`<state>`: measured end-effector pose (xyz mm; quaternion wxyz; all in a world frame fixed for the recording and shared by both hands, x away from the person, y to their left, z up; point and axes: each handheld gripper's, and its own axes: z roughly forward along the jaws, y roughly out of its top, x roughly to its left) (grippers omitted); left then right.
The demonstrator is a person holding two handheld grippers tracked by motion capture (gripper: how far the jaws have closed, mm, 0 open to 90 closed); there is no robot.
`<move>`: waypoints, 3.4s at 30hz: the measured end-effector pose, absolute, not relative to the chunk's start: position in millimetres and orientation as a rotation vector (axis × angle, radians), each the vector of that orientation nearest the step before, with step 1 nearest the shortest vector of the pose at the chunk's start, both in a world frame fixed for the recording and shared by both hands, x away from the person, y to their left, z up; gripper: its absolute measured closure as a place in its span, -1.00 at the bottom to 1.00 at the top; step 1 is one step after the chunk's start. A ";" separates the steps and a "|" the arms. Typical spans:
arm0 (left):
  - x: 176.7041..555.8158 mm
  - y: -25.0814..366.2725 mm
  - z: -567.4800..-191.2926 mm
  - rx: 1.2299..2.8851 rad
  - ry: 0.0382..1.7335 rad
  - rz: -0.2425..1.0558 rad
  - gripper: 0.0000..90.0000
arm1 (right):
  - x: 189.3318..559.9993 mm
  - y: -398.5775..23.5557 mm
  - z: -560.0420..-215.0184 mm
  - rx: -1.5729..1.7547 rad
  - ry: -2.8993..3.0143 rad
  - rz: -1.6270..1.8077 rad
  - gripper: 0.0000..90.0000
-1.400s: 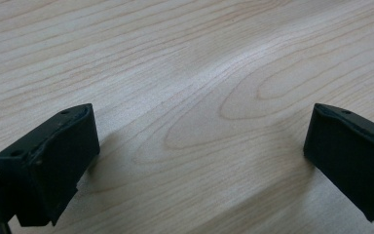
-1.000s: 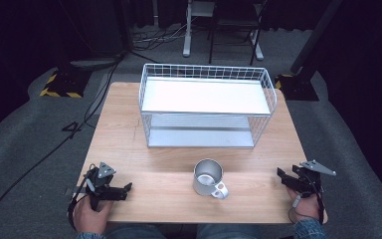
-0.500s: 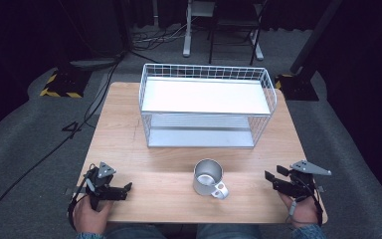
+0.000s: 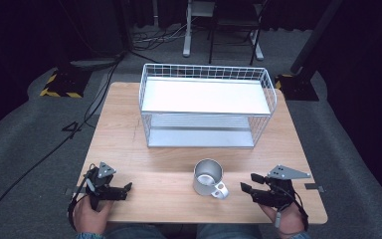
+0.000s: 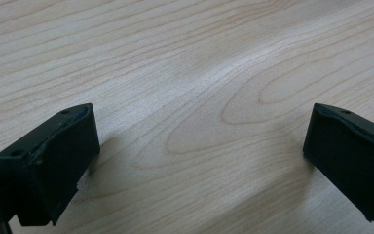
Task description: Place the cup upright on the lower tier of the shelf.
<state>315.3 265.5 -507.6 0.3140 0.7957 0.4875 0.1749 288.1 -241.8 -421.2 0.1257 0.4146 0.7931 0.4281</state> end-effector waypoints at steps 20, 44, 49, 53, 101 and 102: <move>315.2 265.6 -507.5 2.098 1.286 0.461 -0.99 | 280.7 -191.5 -438.0 1.014 2.467 1.270 0.02; 315.3 265.5 -507.6 2.097 1.286 0.461 -0.99 | 279.9 -170.1 -443.4 1.020 2.458 1.137 0.57; 315.2 265.5 -507.5 2.097 1.287 0.461 -0.99 | 279.5 -169.8 -442.8 1.018 2.455 1.138 0.58; 315.2 265.6 -507.5 2.098 1.286 0.461 -0.99 | 279.6 -169.3 -442.4 1.005 2.455 1.141 0.59; 317.0 265.9 -507.3 2.097 1.292 0.462 -0.99 | 379.1 -177.5 -399.4 1.171 2.132 1.309 0.59; 317.0 265.9 -507.3 2.096 1.293 0.463 -0.99 | 386.3 -177.1 -400.0 1.189 2.120 1.303 0.59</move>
